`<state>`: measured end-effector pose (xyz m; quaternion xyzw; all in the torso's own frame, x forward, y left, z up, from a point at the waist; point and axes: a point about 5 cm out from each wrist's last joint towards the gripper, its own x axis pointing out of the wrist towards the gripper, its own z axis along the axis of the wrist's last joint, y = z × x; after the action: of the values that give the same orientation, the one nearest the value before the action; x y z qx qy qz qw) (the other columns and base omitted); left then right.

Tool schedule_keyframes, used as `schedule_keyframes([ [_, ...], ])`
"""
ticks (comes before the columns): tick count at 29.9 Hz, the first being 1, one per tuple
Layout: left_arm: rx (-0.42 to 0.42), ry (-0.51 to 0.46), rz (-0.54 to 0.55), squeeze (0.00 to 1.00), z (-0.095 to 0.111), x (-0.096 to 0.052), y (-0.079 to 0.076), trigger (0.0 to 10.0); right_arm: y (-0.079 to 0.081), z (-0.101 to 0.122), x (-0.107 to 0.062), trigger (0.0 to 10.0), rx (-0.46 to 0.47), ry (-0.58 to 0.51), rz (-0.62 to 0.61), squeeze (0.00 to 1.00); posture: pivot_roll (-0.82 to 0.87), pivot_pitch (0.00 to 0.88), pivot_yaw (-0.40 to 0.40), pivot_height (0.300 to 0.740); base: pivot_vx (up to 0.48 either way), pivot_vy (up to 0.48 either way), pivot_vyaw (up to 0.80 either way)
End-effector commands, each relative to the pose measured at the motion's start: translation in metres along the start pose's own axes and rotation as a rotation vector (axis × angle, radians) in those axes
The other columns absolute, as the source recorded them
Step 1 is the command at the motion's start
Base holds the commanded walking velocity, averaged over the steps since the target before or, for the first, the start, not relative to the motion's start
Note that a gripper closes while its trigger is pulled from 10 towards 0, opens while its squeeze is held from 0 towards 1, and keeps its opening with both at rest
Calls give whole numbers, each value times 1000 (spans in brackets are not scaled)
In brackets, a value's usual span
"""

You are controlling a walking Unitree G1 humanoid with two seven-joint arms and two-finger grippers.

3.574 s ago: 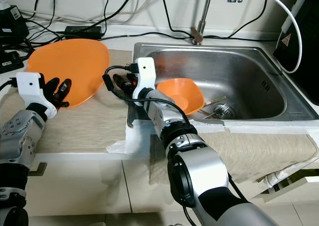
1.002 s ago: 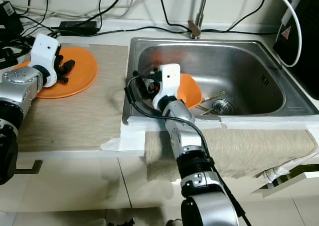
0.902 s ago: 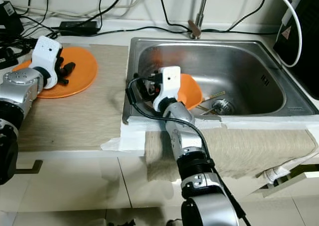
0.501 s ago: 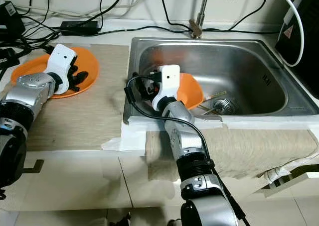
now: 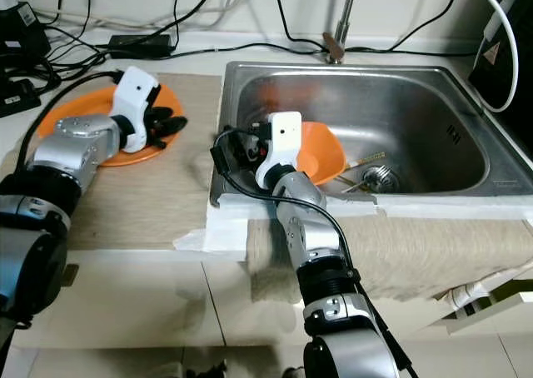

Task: Kitchen organization

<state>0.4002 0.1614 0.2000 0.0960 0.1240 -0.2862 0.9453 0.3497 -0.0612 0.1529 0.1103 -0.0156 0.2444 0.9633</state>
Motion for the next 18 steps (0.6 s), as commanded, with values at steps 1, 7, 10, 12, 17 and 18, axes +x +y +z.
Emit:
schedule_keyframes([
  [1, -8, -16, -26, 0, 5, -1, -4, 10000, 0, 3, -1, 10000, 5, -8, -5, 0, 59, 0, 23, 740, 0, 0, 0],
  [7, -32, -89, -64, 0, 19, -8, -21, 10000, -1, 2, -1, 10000, 5, 2, -4, 0, 63, 0, 22, 740, 0, 0, 0],
  [10, 23, -136, 49, 0, 27, -13, -5, 10000, -1, 1, -1, 10000, 4, 5, -4, 0, 70, 0, 17, 740, 0, 0, 0],
  [12, 65, -144, 134, 0, 27, -17, 9, 10000, 0, 1, -1, 10000, 3, 6, -1, 0, 72, 0, 13, 740, 0, 0, 0],
  [17, 133, -79, 309, 0, 17, -27, 39, 10000, 1, 1, -1, 10000, -3, 6, 4, 0, 72, 0, 12, 740, 0, 0, 0],
  [18, 133, -79, 309, 0, 17, -27, 39, 10000, 1, 1, -1, 10000, -3, 6, 4, 0, 72, 0, 12, 740, 0, 0, 0],
])
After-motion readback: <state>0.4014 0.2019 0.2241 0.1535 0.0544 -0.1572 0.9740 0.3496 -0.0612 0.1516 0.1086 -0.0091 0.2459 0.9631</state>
